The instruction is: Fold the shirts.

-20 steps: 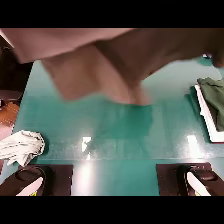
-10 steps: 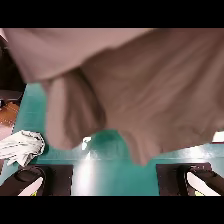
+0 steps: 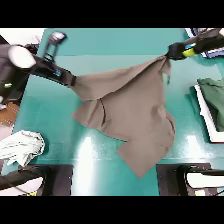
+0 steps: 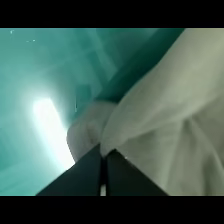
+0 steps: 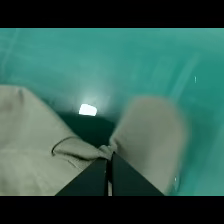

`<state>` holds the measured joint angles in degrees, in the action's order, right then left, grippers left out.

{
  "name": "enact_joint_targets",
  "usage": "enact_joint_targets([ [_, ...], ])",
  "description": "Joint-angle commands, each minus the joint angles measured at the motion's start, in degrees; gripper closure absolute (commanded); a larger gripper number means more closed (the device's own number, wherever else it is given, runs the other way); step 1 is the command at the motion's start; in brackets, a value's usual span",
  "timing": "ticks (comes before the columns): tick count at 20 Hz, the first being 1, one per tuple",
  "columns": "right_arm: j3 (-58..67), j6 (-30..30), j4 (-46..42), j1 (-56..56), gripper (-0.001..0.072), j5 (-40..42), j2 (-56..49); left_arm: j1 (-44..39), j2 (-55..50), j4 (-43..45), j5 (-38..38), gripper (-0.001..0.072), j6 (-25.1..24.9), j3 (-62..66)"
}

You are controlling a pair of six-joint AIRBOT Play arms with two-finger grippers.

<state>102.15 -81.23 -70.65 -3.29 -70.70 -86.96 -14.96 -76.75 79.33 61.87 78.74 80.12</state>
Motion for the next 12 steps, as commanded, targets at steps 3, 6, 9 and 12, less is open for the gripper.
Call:
enact_joint_targets([
  [3,4.52,-0.02,0.17,-0.31,0.0608,5.40,-9.86,0.00,-8.81,1.75,-13.38,0.0424,2.40,0.61],
  [6,8.39,-1.49,0.83,1.25,0.0456,1.36,-10.86,2.58,-8.79,1.70,-9.05,0.0302,2.69,3.89],
  [9,12.24,-1.64,7.78,4.61,0.0456,-12.07,-10.86,9.70,-8.76,-0.02,-0.33,0.0301,2.69,6.64],
  [12,11.50,-0.74,13.62,7.08,0.0456,-24.70,-10.49,17.09,-8.83,-10.10,7.10,0.0301,-1.49,4.17],
])
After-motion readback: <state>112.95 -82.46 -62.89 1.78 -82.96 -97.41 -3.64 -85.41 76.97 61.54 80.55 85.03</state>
